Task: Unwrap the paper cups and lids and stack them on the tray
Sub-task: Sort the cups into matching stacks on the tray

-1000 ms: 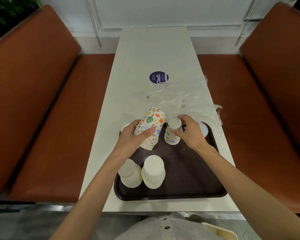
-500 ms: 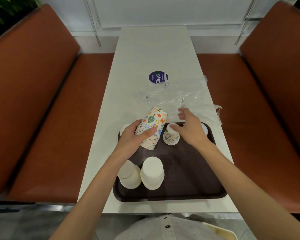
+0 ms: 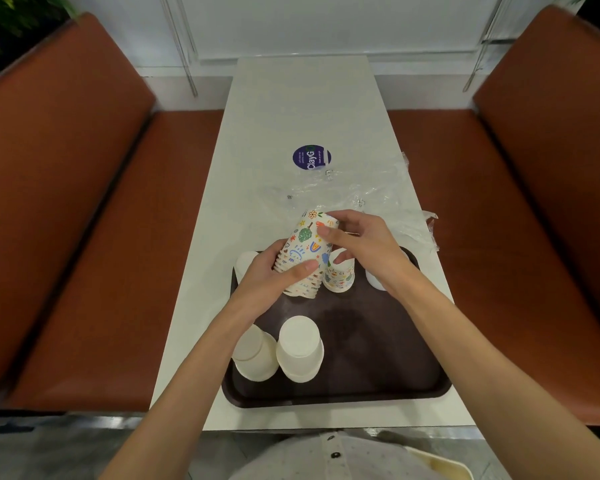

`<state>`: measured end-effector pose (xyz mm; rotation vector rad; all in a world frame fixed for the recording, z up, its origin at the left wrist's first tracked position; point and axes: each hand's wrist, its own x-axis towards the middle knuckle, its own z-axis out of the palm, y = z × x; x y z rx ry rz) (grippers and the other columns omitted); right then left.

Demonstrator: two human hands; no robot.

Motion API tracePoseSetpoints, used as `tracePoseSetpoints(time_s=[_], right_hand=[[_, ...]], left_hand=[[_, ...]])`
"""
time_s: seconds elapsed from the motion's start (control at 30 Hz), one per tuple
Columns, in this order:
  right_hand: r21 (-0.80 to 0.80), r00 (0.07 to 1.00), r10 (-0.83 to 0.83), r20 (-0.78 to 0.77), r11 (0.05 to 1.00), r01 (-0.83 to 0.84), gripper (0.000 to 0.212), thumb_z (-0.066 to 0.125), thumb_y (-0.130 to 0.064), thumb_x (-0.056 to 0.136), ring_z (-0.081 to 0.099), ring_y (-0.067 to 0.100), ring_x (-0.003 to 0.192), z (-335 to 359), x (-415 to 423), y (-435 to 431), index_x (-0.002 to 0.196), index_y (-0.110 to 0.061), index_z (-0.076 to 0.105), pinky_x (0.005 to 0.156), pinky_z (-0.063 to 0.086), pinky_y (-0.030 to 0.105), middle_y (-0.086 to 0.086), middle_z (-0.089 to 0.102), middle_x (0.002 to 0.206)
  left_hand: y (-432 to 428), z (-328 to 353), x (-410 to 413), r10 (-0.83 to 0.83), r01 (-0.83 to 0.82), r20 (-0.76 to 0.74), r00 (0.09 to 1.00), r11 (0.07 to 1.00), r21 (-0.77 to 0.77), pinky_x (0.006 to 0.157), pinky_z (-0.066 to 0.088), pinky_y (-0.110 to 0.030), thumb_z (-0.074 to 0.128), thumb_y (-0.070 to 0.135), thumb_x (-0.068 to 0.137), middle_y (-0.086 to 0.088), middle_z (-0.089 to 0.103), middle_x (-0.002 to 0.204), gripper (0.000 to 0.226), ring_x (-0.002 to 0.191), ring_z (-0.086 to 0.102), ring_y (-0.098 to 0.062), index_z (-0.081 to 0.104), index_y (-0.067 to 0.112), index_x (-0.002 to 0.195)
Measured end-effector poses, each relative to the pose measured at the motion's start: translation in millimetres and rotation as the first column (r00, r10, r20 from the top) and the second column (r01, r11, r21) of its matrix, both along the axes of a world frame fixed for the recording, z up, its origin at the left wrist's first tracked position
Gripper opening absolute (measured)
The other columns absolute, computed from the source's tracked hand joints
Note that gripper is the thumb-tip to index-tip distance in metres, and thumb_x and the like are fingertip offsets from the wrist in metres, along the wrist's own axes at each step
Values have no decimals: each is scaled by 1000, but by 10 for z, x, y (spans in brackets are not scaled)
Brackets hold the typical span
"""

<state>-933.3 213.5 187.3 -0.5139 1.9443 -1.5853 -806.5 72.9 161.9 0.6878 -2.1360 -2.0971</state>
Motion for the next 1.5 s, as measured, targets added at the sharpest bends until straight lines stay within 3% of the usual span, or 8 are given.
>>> tracePoseSetpoints(time_s=[0.33,0.5,0.63,0.73,0.83,1.03,1.3,1.5], right_hand=[[-122,986,-165,2,979,164,39,70,-24,90,73,19,91,113,-215,112,126,-9,62,68,61,31,11,72,112],[-23,931,-287,-225,957,290,46,74,-27,87,67,12,101,-33,-399,277,128,-17,56,74,60,25,-1,65,119],[105,904,-166,-393,969,224,50,80,-21,81,61,5,99,-372,-324,306,123,-19,54,69,49,6,-9,63,110],[196,891,-71,-448,965,175,51,82,-19,78,57,4,100,-617,-269,289,118,-25,52,68,41,5,-13,60,108],[254,881,-15,-472,955,152,52,82,-20,76,55,6,100,-789,-254,259,118,-27,53,73,37,9,-10,61,112],[305,876,68,-478,948,93,50,79,-14,78,58,21,107,-936,-237,211,121,-12,54,91,48,34,4,63,117],[403,897,119,-425,913,70,51,78,-11,80,60,26,106,-1064,-202,199,123,-10,52,88,52,36,10,63,117],[465,920,145,-363,884,44,67,79,-11,79,57,27,118,-996,-185,180,135,-12,43,92,48,33,12,58,129]], left_hand=[[-74,-126,53,23,-21,41,999,999,-47,58,48,-5,80,30,79,25,66,99,41,81,64,16,55,39,109],[-116,-134,81,97,-94,56,994,994,-54,59,50,-8,78,32,82,21,65,107,46,89,67,5,54,34,121],[-132,-129,80,112,-109,61,992,993,-49,63,52,-12,77,32,83,17,66,111,47,98,66,-2,54,32,123],[-117,-123,71,107,-105,55,993,994,-42,64,52,-12,77,31,83,17,67,110,41,97,66,-1,55,34,118],[-102,-118,60,99,-97,50,994,994,-49,67,53,-15,77,32,83,15,67,111,41,99,67,-4,56,34,117],[-69,-147,56,89,-85,60,994,994,-73,62,51,-10,76,34,83,22,65,107,42,96,65,0,54,35,119],[-62,-155,13,76,-70,92,993,995,-70,57,47,-4,78,32,82,33,69,84,29,78,64,18,56,43,97],[-65,-135,-35,66,-62,81,995,997,-56,56,48,-4,78,29,83,37,68,81,29,78,65,16,57,41,98]])
